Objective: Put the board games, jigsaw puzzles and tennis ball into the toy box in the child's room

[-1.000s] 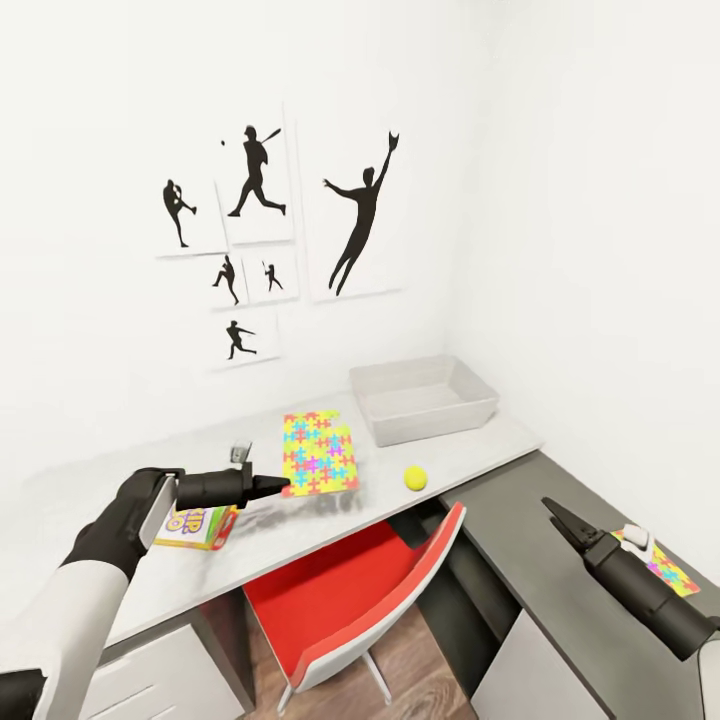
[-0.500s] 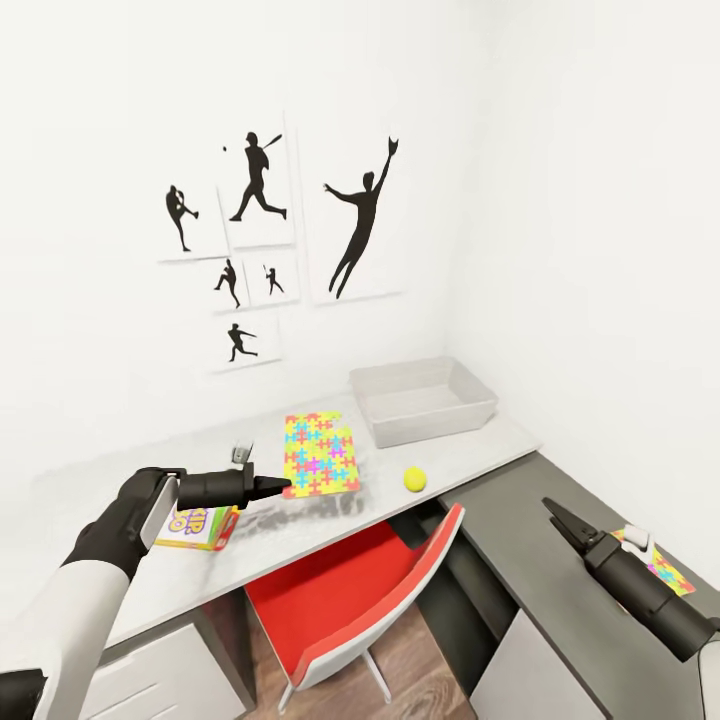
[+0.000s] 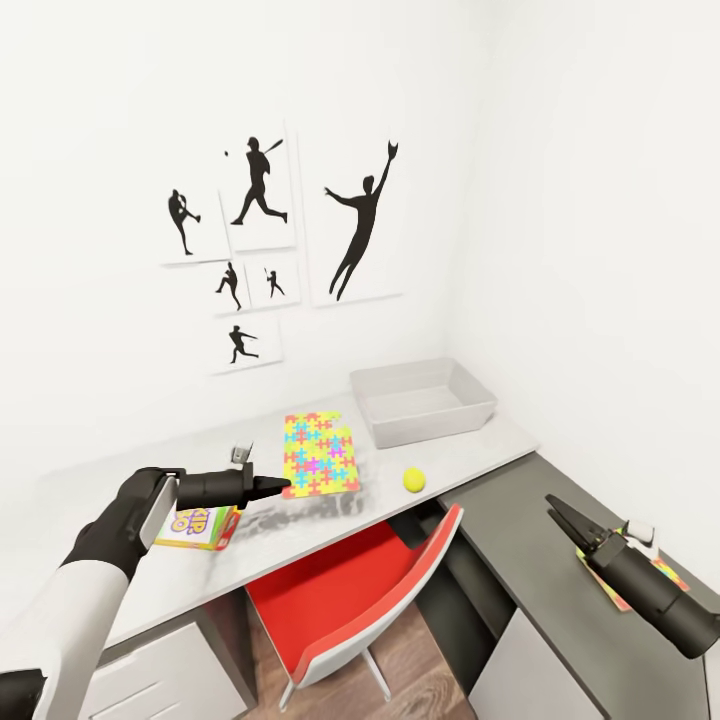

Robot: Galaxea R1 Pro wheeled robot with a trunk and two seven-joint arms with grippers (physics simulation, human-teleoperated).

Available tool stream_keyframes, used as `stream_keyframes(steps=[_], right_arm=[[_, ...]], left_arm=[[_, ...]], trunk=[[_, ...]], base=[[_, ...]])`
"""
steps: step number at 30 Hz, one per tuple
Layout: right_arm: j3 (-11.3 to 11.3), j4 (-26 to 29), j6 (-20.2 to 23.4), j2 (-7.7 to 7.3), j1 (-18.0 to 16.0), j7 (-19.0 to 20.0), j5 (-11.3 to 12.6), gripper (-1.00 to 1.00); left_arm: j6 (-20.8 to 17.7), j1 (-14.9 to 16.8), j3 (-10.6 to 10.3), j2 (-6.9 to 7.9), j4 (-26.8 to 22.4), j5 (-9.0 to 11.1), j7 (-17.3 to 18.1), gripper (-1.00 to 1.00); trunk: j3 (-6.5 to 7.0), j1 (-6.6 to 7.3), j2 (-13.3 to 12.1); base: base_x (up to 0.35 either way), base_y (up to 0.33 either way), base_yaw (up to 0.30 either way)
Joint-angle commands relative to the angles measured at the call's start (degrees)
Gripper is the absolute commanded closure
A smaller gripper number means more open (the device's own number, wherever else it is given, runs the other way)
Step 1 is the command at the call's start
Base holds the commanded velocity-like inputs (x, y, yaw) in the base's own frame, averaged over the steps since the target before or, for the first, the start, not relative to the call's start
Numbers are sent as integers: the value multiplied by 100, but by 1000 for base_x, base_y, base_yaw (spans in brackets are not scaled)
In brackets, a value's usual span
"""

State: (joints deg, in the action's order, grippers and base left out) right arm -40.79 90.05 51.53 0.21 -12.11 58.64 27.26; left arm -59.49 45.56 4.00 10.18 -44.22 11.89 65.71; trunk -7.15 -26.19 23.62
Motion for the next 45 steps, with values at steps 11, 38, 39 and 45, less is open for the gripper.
stream_keyframes(steps=[11, 38, 39, 45], right_arm=[[-6, 3, -413, 9, 19, 367, 38, -100], [19, -16, -509, 68, 19, 398, -2, -100], [20, -15, -510, 73, 18, 400, -2, -100], [86, -14, -519, 81, 19, 395, -9, -100]], left_arm=[[-25, 5, 5, -3, 1, -2, 27, 100], [9, 5, 5, 45, -9, -4, 408, 100], [11, 5, 3, 45, -9, -7, 451, 100], [16, 5, -3, 46, -10, -11, 523, 100]], trunk=[[26, 41, -70], [41, 41, -70], [41, 41, -70], [42, 41, -70]], base=[[0, 0, -3], [38, 0, -230], [201, 0, -55], [66, 0, -16]])
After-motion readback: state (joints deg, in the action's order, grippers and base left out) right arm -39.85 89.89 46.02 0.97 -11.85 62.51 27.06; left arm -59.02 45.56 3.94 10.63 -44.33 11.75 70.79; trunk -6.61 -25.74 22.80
